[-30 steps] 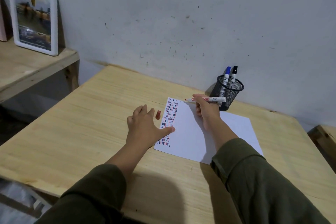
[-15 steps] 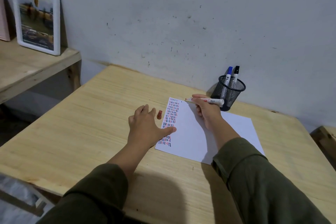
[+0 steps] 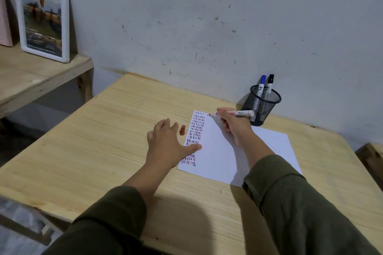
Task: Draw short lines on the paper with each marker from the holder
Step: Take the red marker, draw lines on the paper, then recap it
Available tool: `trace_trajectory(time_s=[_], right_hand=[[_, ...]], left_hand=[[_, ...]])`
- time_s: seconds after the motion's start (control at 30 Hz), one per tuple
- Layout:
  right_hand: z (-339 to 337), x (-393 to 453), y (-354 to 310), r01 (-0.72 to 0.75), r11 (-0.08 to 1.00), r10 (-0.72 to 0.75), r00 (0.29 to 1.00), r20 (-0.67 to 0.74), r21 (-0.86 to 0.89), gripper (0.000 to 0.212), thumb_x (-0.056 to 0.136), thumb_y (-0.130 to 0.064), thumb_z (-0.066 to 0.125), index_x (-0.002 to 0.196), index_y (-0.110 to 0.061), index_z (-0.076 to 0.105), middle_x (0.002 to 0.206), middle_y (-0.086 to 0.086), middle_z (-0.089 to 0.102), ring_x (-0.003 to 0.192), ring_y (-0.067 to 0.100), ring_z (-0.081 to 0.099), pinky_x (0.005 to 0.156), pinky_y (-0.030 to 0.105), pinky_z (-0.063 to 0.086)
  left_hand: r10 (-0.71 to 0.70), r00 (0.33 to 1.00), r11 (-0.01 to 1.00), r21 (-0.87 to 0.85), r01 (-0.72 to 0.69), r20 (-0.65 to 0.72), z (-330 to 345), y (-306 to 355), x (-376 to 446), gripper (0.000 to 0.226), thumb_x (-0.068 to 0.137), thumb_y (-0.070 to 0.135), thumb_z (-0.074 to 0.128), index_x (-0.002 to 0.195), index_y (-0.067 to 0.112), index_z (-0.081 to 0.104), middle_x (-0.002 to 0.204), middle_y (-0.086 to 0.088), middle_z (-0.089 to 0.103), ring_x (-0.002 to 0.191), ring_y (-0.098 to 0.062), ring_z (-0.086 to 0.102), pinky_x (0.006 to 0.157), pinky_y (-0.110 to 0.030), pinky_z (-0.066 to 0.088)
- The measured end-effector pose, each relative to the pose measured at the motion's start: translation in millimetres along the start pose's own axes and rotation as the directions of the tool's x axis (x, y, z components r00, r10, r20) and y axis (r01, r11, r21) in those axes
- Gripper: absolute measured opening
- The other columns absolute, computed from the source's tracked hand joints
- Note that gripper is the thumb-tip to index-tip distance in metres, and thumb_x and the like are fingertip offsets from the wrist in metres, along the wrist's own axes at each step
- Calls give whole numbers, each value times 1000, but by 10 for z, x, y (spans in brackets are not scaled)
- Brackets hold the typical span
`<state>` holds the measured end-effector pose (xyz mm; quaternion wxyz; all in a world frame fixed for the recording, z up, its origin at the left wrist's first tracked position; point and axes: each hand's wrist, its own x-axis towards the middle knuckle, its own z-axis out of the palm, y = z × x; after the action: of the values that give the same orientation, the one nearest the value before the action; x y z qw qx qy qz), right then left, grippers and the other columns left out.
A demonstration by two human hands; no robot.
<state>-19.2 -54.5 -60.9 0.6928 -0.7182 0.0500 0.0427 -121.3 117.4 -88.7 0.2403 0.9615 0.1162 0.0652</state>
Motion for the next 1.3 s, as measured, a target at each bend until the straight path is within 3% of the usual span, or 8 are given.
trace_trajectory(time_s=[0.7, 0.8, 0.9, 0.97, 1.17, 1.3], right_hand=[[-3, -27, -10, -6, 1000, 6, 1000, -23, 7, 10, 79, -7, 68, 77, -17, 71, 60, -1, 54, 47, 4, 44, 43, 13, 35], [-18, -51, -22, -14, 996, 16, 1000, -24, 90, 11, 80, -6, 67, 80, -17, 70, 59, -1, 53, 47, 4, 43, 41, 12, 32], [-32, -113, -39, -16, 982, 21, 1000, -23, 188, 12, 81, -4, 67, 83, -15, 70, 58, -2, 52, 48, 4, 43, 41, 12, 31], [-18, -204, -58, -13, 965, 16, 1000, -8, 262, 11, 81, -3, 67, 86, -12, 70, 56, -2, 52, 45, 2, 44, 41, 11, 32], [-37, -485, -165, 30, 960, -40, 999, 29, 278, 5, 85, -14, 65, 83, -13, 69, 63, 0, 56, 52, 5, 44, 48, 13, 36], [-146, -703, -322, 77, 950, -99, 993, 59, 302, 11, 88, -15, 60, 81, -14, 69, 64, 1, 53, 52, 7, 43, 52, 15, 35]], left_hand=[[7, 1000, 1000, -20, -7, 0, 9, 0, -3, 86, 62, 76, 58, 123, 16, 50, 149, -3, 35, 144, -17, 15, 109, -42, 21], [45, 996, 992, -112, -53, -71, 14, 3, -23, 65, 72, 66, 58, 119, 22, 51, 144, 5, 42, 143, -13, 22, 105, -41, 21], [88, 983, 970, -212, -121, -160, -20, 26, -65, 34, 88, 46, 52, 119, 34, 54, 113, 16, 58, 134, -10, 37, 94, -36, 22], [71, 987, 967, -233, -104, -144, -37, 41, -72, 33, 93, 36, 47, 126, 38, 53, 119, 16, 62, 134, -8, 37, 92, -33, 18], [42, 979, 961, -260, -94, -200, -97, 98, -99, 24, 93, 25, 49, 109, 32, 65, 107, 9, 68, 113, -13, 53, 83, -29, 18], [-96, 970, 852, -523, -37, -225, -207, 188, -92, 16, 87, 26, 58, 97, 31, 69, 98, 7, 72, 100, -17, 63, 96, -37, 40]])
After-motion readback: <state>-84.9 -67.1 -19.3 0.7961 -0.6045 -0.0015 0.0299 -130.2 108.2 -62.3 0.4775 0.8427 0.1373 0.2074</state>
